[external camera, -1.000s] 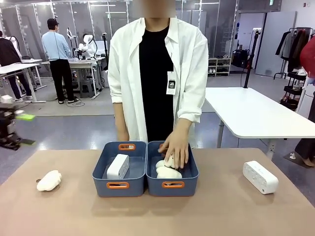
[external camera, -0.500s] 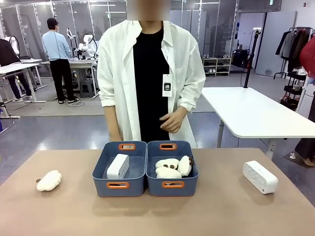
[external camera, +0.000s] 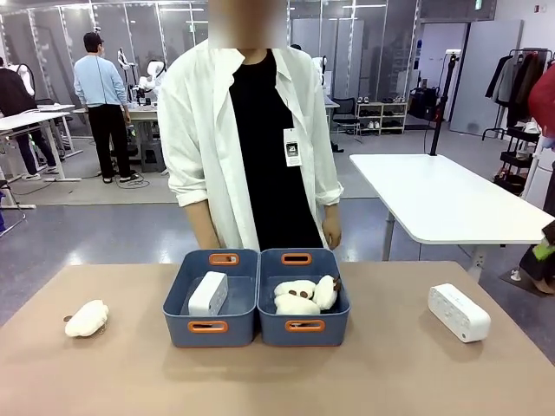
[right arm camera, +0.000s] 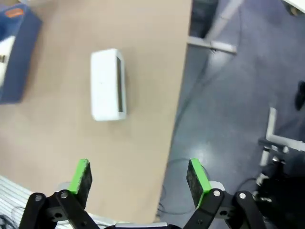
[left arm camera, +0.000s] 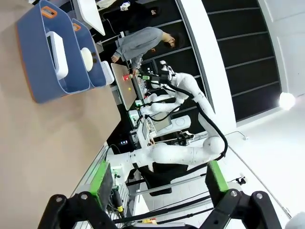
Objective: Sort the digital clocks into the basket.
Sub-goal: Pick up the Digital clock from the table and place it into the empty Plastic storage basket.
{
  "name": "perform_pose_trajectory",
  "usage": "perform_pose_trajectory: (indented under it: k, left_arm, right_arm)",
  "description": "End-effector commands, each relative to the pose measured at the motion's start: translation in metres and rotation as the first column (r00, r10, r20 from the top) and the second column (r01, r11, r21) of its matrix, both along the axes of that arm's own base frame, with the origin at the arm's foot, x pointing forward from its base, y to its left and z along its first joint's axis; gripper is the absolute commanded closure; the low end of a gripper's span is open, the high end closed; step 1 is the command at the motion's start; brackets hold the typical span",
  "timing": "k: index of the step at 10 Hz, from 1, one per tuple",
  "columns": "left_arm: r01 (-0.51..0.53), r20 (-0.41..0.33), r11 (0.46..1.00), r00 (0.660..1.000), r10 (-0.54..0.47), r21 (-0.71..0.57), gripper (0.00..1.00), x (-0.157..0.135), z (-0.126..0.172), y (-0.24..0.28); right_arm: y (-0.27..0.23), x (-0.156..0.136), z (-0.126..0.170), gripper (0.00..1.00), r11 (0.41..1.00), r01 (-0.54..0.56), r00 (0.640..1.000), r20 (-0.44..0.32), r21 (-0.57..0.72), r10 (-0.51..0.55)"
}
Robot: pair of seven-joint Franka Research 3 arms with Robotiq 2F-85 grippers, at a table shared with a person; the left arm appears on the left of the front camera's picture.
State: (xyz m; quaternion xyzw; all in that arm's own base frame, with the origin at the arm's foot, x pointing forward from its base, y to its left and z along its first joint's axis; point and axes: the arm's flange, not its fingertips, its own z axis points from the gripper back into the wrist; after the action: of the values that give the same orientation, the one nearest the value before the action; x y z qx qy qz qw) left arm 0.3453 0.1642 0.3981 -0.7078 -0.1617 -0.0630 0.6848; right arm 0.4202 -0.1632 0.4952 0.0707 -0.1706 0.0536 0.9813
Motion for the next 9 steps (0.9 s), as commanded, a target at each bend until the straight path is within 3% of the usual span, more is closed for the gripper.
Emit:
perform_pose_trajectory:
  k: [1, 2, 3, 5, 6, 7, 8, 9]
  left_arm:
    - [0.006, 0.005, 1.0, 1.0, -0.006, 0.01, 0.0, 0.01, 0.002, 0.002]
    - [0.006, 0.005, 1.0, 1.0, -0.006, 0.01, 0.0, 0.01, 0.002, 0.002]
    - [0.006, 0.005, 1.0, 1.0, -0.006, 0.01, 0.0, 0.01, 0.002, 0.002]
    - [0.006, 0.005, 1.0, 1.0, -0.006, 0.01, 0.0, 0.01, 0.002, 0.002]
    - [0.006, 0.005, 1.0, 1.0, -0.006, 0.01, 0.0, 0.01, 0.002, 0.002]
    - [0.006, 0.005, 1.0, 1.0, -0.006, 0.01, 0.0, 0.01, 0.002, 0.002]
    - [0.006, 0.005, 1.0, 1.0, -0.006, 0.01, 0.0, 0.01, 0.002, 0.002]
    - [0.006, 0.005, 1.0, 1.0, -0.006, 0.01, 0.0, 0.01, 0.002, 0.002]
  right_arm:
    - [0.014, 0.038, -0.021, 0.0, 0.994, -0.077, 0.99, -0.123, -0.076, 0.067]
    - [0.032, 0.05, -0.04, 0.0, 0.987, -0.086, 0.987, -0.144, -0.132, 0.067]
    - [0.042, 0.076, -0.049, 0.0, 0.983, -0.057, 0.993, -0.111, -0.177, 0.038]
    - [0.068, 0.1, -0.08, 0.0, 0.977, -0.083, 0.986, -0.157, -0.195, 0.052]
    - [0.073, 0.107, -0.092, 0.0, 0.978, -0.084, 0.985, -0.164, -0.192, 0.053]
    - [0.075, 0.107, -0.097, 0.0, 0.978, -0.057, 0.994, -0.108, -0.2, 0.036]
    - [0.081, 0.097, -0.096, 0.0, 0.99, -0.074, 0.994, -0.084, -0.122, 0.064]
    - [0.076, 0.103, -0.098, 0.0, 0.98, -0.109, 0.985, -0.148, -0.17, 0.084]
